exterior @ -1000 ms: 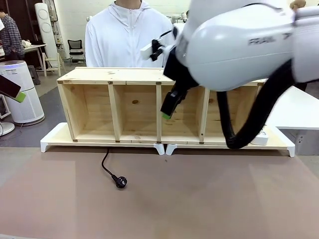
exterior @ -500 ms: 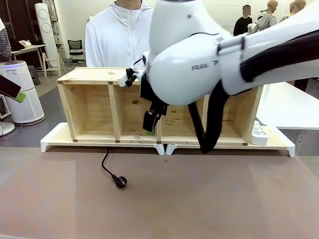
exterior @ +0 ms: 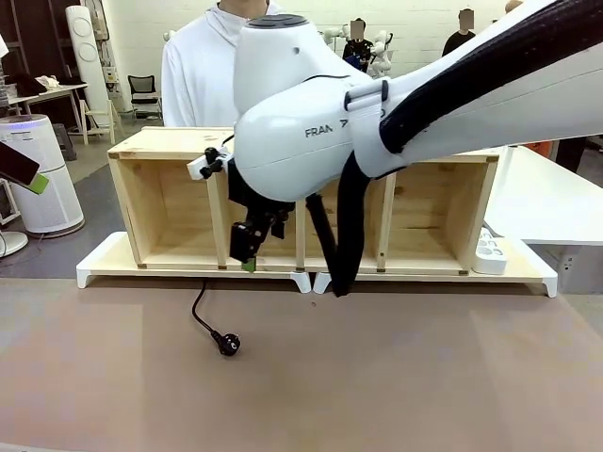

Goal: Perform cable management.
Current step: When the cord part of the Power Cable appears at the lower middle area of the table and stops, grasp the cord part of the Power Cable.

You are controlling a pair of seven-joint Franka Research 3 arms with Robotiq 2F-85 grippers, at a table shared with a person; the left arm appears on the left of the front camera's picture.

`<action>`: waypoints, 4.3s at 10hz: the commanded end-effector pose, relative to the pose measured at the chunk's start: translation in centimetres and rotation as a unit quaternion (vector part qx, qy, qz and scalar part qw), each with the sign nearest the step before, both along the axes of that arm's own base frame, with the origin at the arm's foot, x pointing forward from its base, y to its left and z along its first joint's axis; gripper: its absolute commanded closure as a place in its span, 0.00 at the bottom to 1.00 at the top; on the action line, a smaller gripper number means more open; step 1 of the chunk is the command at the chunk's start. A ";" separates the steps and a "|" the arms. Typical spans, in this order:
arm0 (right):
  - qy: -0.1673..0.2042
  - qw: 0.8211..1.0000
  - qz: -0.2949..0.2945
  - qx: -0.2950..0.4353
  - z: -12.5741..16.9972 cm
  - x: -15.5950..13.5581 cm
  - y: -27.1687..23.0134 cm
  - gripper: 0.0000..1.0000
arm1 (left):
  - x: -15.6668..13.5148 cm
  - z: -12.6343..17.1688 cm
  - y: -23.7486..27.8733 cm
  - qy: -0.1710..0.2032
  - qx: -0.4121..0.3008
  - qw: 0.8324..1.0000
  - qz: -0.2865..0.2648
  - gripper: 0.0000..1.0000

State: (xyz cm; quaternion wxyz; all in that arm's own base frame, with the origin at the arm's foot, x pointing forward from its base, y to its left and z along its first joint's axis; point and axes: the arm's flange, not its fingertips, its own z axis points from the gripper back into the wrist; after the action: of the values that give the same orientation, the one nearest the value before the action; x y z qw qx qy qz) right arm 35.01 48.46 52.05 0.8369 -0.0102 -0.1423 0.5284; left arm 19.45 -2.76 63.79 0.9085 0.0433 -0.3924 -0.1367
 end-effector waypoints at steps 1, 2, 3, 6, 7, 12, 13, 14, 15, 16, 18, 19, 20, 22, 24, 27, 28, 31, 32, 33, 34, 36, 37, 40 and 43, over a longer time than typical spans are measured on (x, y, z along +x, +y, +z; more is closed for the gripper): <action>0.024 0.999 -0.020 -0.009 -1.3 -0.7 2.3 0.00 | 0.2 0.1 0.0 -0.005 0.000 1.000 0.000 0.00; 0.037 0.999 -0.012 -0.004 -1.7 -1.4 3.1 0.00 | 0.2 0.1 0.0 -0.005 0.000 1.000 0.000 0.00; 0.060 0.998 0.003 0.015 -1.9 -1.8 3.8 0.00 | 0.2 0.1 0.0 -0.005 0.000 1.000 0.000 0.00; 0.069 0.995 0.018 0.072 -3.2 -3.3 6.3 0.00 | 0.2 0.1 0.0 -0.005 0.000 1.000 0.000 0.00; 0.045 0.996 0.016 0.074 -3.4 -3.2 6.5 0.00 | 0.2 0.1 0.0 -0.005 0.000 1.000 0.000 0.00; 0.003 0.999 0.014 0.034 -4.1 -1.8 6.1 0.00 | 0.2 0.1 0.0 -0.005 0.000 1.000 0.000 0.00; 0.005 0.999 0.014 0.033 -4.1 -1.9 6.0 0.00 | 0.2 0.1 0.0 -0.005 0.000 1.000 0.000 0.00; -0.003 0.999 -0.008 0.039 -4.0 -1.8 6.0 0.00 | 0.2 0.1 0.0 -0.005 0.000 1.000 0.000 0.00; 0.010 0.999 0.028 0.040 -3.8 -1.3 5.6 0.00 | 0.2 0.1 0.0 -0.005 0.000 1.000 0.000 0.00; 0.010 0.999 0.028 0.040 -3.8 -1.3 5.6 0.00 | 0.2 0.1 0.0 -0.005 0.000 1.000 0.000 0.00; 0.010 0.999 0.028 0.040 -3.8 -1.3 5.6 0.00 | 0.2 0.1 0.0 -0.005 0.000 1.000 0.000 0.00; 0.010 0.999 0.028 0.040 -3.8 -1.3 5.6 0.00 | 0.2 0.1 0.0 -0.005 0.000 1.000 0.000 0.00; 0.010 0.999 0.028 0.040 -3.8 -1.3 5.6 0.00 | 0.2 0.1 0.0 -0.005 0.000 1.000 0.000 0.00; 0.010 0.999 0.028 0.040 -3.8 -1.3 5.6 0.00 | 0.2 0.1 0.0 -0.005 0.000 1.000 0.000 0.00; 0.011 0.999 0.022 0.042 -3.8 -1.3 5.6 0.00 | 0.2 0.1 0.0 -0.005 0.000 1.000 0.000 0.00; 0.062 0.996 0.059 0.022 -9.1 1.8 8.7 0.00 | 0.2 0.1 0.0 -0.005 0.000 1.000 0.000 0.00; 0.073 0.994 0.074 0.017 -10.9 2.3 10.0 0.00 | 0.2 0.1 0.0 -0.005 0.000 1.000 0.000 0.00; 0.086 0.993 0.076 0.009 -13.3 2.5 11.3 0.00 | 0.2 0.1 0.0 -0.005 0.000 1.000 0.000 0.00; 0.085 0.995 0.058 -0.004 -14.7 2.7 11.9 0.00 | 0.2 0.1 0.0 -0.005 0.000 1.000 0.000 0.00; 0.087 0.995 0.043 -0.017 -16.0 3.3 12.4 0.00 | 0.2 0.1 0.0 -0.005 0.000 1.000 0.000 0.00; 0.087 0.995 0.035 -0.027 -16.8 3.8 12.8 0.00 | 0.2 0.1 0.0 -0.005 0.000 1.000 0.000 0.00; 0.085 0.996 0.024 -0.031 -17.9 4.3 13.0 0.00 | 0.2 0.1 0.0 -0.005 0.000 1.000 0.000 0.00; 0.080 0.996 0.016 -0.032 -18.4 4.8 13.0 0.00 | 0.2 0.1 0.0 -0.005 0.000 1.000 0.000 0.00; 0.085 0.996 -0.004 -0.040 -19.4 5.6 12.5 0.00 | 0.2 0.1 0.0 -0.005 0.000 1.000 0.000 0.00; 0.093 0.995 -0.013 -0.033 -20.4 6.3 11.3 0.00 | 0.2 0.1 0.0 -0.005 0.000 1.000 0.000 0.00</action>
State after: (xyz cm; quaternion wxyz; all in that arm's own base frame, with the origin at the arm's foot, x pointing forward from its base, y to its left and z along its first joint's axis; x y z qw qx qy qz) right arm 41.48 59.62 31.90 0.8458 0.0169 -0.0435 0.5315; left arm 19.45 -2.76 63.80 0.9085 0.0434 -0.3925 -0.1368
